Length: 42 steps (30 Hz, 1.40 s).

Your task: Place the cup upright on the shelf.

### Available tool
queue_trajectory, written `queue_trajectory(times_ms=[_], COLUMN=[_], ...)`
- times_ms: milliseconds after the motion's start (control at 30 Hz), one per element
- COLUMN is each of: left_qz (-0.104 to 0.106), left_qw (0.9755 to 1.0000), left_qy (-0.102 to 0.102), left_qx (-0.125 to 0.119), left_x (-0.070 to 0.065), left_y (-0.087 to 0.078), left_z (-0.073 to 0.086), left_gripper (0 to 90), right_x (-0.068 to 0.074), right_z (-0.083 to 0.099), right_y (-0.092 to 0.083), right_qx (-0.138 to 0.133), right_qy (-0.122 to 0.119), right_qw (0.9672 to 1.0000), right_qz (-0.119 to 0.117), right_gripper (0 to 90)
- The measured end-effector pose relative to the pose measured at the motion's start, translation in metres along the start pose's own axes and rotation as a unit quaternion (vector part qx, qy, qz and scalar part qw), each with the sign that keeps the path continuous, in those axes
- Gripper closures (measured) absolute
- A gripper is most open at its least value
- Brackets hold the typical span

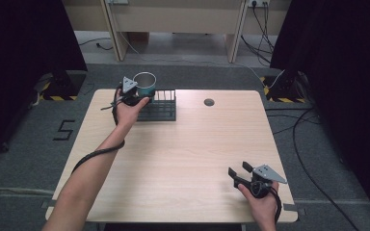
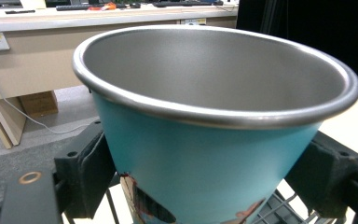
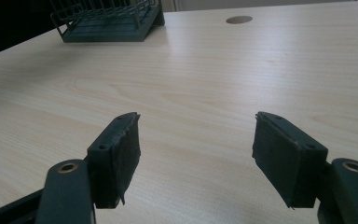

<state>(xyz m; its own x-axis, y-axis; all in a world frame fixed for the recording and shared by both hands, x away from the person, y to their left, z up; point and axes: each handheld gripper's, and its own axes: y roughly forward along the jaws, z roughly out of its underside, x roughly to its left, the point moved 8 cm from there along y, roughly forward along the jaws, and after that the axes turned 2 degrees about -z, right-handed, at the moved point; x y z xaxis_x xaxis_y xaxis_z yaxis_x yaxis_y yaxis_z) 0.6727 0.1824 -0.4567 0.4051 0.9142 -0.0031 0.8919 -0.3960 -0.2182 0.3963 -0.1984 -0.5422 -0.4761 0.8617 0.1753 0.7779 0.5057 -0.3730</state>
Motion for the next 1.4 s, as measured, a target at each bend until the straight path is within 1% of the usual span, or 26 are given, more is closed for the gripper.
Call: queue_trajectory(times_ms=[33,100,200,300,600,667,767,900,967,1067,1233,1300,1400], left_qz=[-0.001,-0.002,-0.003,-0.001,-0.006,-0.007,-0.005,-0.004,-0.007,-0.008,-0.013,-0.015,-0.015], left_qw=[1.0000,1.0000,1.0000,0.9999,0.9996,0.9995,0.9995,0.9996,0.9996,0.9996,0.9995,0.9995,0.9995], left_qy=[0.000,0.000,0.000,0.001,-0.003,0.001,-0.003,-0.002,0.001,0.000,0.002,-0.004,-0.006], left_qx=[0.001,0.003,0.006,0.011,0.029,0.029,0.030,0.028,0.027,0.026,0.030,0.027,0.028], left_x=[0.000,0.000,0.000,-0.001,0.001,0.001,0.001,-0.002,-0.004,-0.004,-0.003,-0.003,-0.002], left_y=[0.000,0.001,0.002,0.004,0.006,0.006,0.006,0.006,0.005,0.005,0.004,0.004,0.004], left_z=[0.001,0.002,0.005,0.007,0.020,0.021,0.020,0.020,0.021,0.022,0.025,0.028,0.028], left_gripper=[16.4,16.4,16.4,16.4,16.3,16.3,16.3,16.3,16.3,16.3,16.3,16.4,16.3], right_x=[0.000,0.001,0.000,0.001,0.001,0.001,0.001,0.001,0.001,0.001,0.001,0.001,0.001], right_z=[-0.001,-0.001,-0.002,-0.002,-0.002,-0.002,-0.002,-0.002,-0.002,-0.002,-0.002,-0.001,-0.001], right_y=[0.000,0.000,0.000,0.000,0.000,0.000,0.001,0.001,0.001,0.001,0.001,0.001,0.001], right_qx=[-0.004,-0.007,-0.010,-0.011,-0.010,-0.010,-0.008,-0.008,-0.007,-0.007,-0.005,-0.005,-0.004], right_qy=[-0.008,-0.008,-0.016,-0.017,-0.018,-0.018,-0.018,-0.018,-0.017,-0.019,-0.019,-0.019,-0.018], right_qw=[1.0000,0.9999,0.9998,0.9998,0.9998,0.9998,0.9998,0.9998,0.9998,0.9998,0.9998,0.9998,0.9998], right_qz=[-0.002,-0.002,-0.002,-0.002,-0.003,-0.003,-0.004,-0.004,-0.004,-0.004,-0.005,-0.005,-0.005], right_gripper=[32.3,32.2,31.6,31.3,31.0,30.9,30.9,30.8,30.7,30.7,30.5,30.4,30.4])
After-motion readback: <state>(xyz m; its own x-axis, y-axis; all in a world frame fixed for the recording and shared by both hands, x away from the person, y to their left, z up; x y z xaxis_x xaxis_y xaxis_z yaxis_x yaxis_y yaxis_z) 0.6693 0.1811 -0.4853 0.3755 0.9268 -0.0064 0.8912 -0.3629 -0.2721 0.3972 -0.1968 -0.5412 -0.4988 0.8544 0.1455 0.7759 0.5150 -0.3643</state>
